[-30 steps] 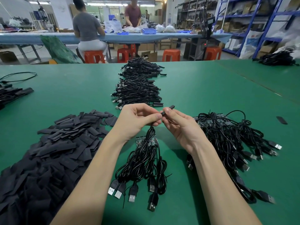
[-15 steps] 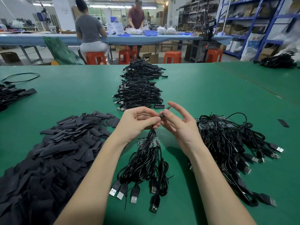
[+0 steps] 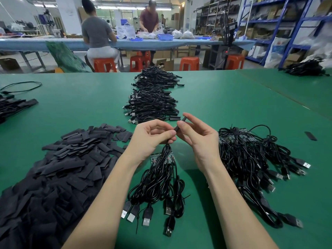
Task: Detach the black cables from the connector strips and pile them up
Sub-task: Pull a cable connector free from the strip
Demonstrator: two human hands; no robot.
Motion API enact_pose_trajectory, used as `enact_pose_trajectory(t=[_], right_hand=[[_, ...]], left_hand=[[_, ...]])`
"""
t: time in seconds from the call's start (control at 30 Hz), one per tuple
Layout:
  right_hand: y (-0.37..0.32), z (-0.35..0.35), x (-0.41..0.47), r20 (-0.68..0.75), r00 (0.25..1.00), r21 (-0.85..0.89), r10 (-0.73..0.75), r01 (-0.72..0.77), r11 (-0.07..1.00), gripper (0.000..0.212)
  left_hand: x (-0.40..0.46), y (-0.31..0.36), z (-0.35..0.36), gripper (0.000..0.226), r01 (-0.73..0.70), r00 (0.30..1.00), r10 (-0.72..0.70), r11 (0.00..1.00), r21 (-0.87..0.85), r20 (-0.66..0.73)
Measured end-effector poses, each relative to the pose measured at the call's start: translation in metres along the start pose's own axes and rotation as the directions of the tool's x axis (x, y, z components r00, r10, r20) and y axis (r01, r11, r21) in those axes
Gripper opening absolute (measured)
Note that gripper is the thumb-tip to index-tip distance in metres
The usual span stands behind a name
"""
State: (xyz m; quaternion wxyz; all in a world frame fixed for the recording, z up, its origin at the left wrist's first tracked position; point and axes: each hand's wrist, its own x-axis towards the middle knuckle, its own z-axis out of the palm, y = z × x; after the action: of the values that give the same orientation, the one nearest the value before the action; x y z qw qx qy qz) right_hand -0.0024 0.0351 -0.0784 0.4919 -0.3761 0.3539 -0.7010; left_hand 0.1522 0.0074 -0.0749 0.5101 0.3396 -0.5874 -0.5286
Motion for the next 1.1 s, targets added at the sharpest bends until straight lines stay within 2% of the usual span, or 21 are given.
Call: enact_pose_trajectory(t=[0.17,0.27,0.4,0.77,0.83,0.93,1.03,1.1], right_hand=[[-0.002,-0.002,-0.001,0.039,0.994,-0.126,-0.099,0.103,0.987,0.044],[-0.002,-0.003,0.0,0.05,0.992,-0.187,-0.12,0.127,0.974,0.035],[-0.001,-0.003,0.0,0.04,0.991,-0.167,-0.129,0.134,0.977,0.024],[-0.001,-0.002,0.002,0.005,0.997,-0.137,-0.075,0.075,0.988,0.022],[-0.001,-0.001,0.003,-0.029,0.996,-0.102,-0.081,0.077,0.992,0.022],[-0.002,-0.003,0.006,-0.161,0.984,0.005,-0.082,0.084,0.996,0.022],[-0.003,-0.007,0.009,-0.298,0.952,0.08,-0.074,0.102,0.992,0.021],[-0.003,-0.008,0.01,-0.335,0.94,0.095,-0.062,0.099,0.991,0.025]], left_hand=[[0.0,-0.002,0.001,0.014,0.031,0.999,-0.031,0.998,-0.053,0.006],[-0.001,-0.003,0.0,0.017,0.056,0.998,-0.056,0.994,-0.096,0.01],[-0.001,-0.004,0.0,0.012,0.081,0.997,-0.079,0.99,-0.112,0.018],[-0.002,-0.004,-0.001,0.012,0.098,0.995,-0.096,0.989,-0.112,0.021],[-0.001,-0.002,-0.002,0.017,0.124,0.99,-0.123,0.992,-0.007,0.062],[0.0,0.003,-0.011,0.038,0.219,0.94,-0.285,0.925,0.309,0.187],[-0.001,0.009,-0.018,0.031,0.268,0.88,-0.381,0.891,0.366,0.283],[0.001,0.014,-0.018,0.025,0.231,0.905,-0.34,0.898,0.375,0.256]])
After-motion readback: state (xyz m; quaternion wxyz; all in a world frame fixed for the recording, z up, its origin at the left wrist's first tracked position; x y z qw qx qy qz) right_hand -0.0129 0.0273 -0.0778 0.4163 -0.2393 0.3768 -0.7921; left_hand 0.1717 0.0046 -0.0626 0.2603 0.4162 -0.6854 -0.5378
